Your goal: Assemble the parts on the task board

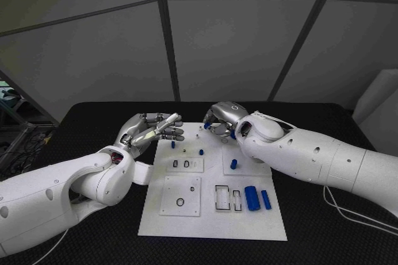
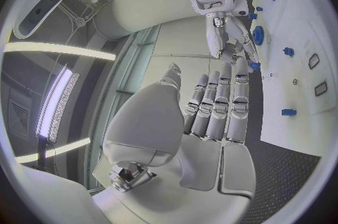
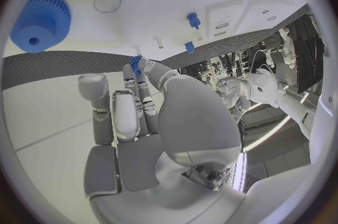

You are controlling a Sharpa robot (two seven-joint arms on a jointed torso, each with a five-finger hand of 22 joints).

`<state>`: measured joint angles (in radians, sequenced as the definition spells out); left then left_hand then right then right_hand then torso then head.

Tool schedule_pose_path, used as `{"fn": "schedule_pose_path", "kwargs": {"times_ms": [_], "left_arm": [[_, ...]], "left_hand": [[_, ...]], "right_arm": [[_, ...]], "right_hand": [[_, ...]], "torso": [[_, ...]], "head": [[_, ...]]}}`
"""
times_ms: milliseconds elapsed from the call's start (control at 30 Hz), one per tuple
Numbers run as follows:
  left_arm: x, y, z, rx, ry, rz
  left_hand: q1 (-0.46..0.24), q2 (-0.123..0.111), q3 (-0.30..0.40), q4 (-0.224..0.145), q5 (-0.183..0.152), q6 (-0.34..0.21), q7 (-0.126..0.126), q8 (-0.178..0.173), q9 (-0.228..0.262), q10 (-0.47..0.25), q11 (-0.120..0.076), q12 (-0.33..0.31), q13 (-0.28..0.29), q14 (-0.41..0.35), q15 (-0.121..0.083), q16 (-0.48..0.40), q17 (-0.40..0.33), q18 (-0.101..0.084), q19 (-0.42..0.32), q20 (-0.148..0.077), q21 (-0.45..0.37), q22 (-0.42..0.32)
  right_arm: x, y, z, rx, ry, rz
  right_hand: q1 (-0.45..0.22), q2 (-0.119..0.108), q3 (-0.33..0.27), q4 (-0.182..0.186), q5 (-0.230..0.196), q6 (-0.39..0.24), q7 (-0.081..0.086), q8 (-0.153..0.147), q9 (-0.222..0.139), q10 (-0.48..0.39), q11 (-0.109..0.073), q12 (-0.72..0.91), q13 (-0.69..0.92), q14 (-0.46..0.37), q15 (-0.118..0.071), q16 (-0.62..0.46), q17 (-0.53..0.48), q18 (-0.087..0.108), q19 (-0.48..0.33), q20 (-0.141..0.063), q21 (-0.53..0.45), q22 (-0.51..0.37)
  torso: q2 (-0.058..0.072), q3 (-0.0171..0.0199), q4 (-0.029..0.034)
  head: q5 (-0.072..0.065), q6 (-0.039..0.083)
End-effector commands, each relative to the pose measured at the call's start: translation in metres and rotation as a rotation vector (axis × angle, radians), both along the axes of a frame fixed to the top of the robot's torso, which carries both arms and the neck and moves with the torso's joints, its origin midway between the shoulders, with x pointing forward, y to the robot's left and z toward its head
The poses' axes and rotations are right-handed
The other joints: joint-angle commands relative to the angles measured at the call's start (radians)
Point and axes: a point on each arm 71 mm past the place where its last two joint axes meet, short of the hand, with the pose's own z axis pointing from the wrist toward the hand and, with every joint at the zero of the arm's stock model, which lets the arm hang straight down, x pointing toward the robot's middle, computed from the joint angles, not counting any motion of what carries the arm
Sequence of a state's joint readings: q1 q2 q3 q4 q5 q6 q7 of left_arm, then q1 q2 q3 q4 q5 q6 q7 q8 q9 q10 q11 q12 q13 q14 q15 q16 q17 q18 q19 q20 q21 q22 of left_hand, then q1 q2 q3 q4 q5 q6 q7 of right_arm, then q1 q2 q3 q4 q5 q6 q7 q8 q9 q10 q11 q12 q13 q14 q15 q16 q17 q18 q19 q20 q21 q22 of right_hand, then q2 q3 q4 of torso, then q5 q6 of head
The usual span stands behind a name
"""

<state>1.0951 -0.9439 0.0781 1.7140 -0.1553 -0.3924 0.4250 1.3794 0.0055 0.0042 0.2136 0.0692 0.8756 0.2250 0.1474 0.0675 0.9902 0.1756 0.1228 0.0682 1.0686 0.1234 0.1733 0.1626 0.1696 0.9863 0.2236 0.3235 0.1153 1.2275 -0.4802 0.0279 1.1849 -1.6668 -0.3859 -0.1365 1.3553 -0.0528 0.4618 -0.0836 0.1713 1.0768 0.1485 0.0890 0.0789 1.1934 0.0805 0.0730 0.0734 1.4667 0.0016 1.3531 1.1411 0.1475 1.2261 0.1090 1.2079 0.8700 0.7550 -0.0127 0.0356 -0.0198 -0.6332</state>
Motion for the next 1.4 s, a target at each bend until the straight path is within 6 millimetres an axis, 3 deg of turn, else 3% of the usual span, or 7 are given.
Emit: {"fn": "schedule_pose_path", "kwargs": {"times_ms": [33,367,1400], "left_arm": [[0.0,-0.002,0.001,-0.009,-0.008,-0.017],[0.0,-0.003,0.002,-0.01,-0.008,-0.02],[-0.001,-0.006,0.002,-0.013,-0.003,-0.036]], "left_hand": [[0.002,0.005,-0.003,-0.004,-0.004,0.007,0.01,-0.004,-0.001,0.001,0.004,-0.003,-0.001,-0.001,0.003,-0.004,0.001,0.013,0.002,0.002,-0.001,-0.001],[0.002,0.005,-0.003,-0.004,-0.004,0.007,0.01,-0.004,-0.001,0.001,0.004,-0.003,-0.001,-0.001,0.003,-0.004,0.001,0.013,0.002,0.002,-0.001,-0.001],[0.002,0.004,-0.006,-0.005,-0.004,0.007,0.01,-0.005,-0.001,0.002,0.004,-0.005,-0.001,-0.002,0.003,-0.006,0.002,0.012,0.0,0.003,-0.004,-0.003]], "right_arm": [[0.003,0.003,0.003,-0.004,-0.022,-0.002],[0.006,0.015,0.002,-0.021,-0.016,-0.002],[0.017,0.024,-0.002,-0.078,0.021,-0.027]], "right_hand": [[-0.007,-0.007,0.003,0.007,0.001,0.001,0.007,-0.005,0.001,-0.003,0.007,-0.004,-0.001,0.034,0.0,0.006,0.001,-0.019,-0.004,-0.004,0.005,0.001],[-0.009,-0.008,0.004,0.008,0.002,0.0,0.008,-0.006,0.001,-0.004,0.008,-0.005,-0.002,0.034,0.001,0.006,0.002,-0.019,-0.005,-0.004,0.005,0.001],[-0.016,-0.014,0.004,0.012,0.003,-0.002,0.008,-0.009,0.001,-0.009,0.009,-0.008,-0.003,0.034,0.002,0.007,0.002,-0.019,-0.008,-0.002,0.005,-0.001]], "torso": [[0.003,-0.0013,0.003],[0.007,-0.0021,0.003],[0.006,-0.0026,0.0021]], "head": [[-0.001,0.002],[0.001,0.001],[0.008,-0.012]]}}
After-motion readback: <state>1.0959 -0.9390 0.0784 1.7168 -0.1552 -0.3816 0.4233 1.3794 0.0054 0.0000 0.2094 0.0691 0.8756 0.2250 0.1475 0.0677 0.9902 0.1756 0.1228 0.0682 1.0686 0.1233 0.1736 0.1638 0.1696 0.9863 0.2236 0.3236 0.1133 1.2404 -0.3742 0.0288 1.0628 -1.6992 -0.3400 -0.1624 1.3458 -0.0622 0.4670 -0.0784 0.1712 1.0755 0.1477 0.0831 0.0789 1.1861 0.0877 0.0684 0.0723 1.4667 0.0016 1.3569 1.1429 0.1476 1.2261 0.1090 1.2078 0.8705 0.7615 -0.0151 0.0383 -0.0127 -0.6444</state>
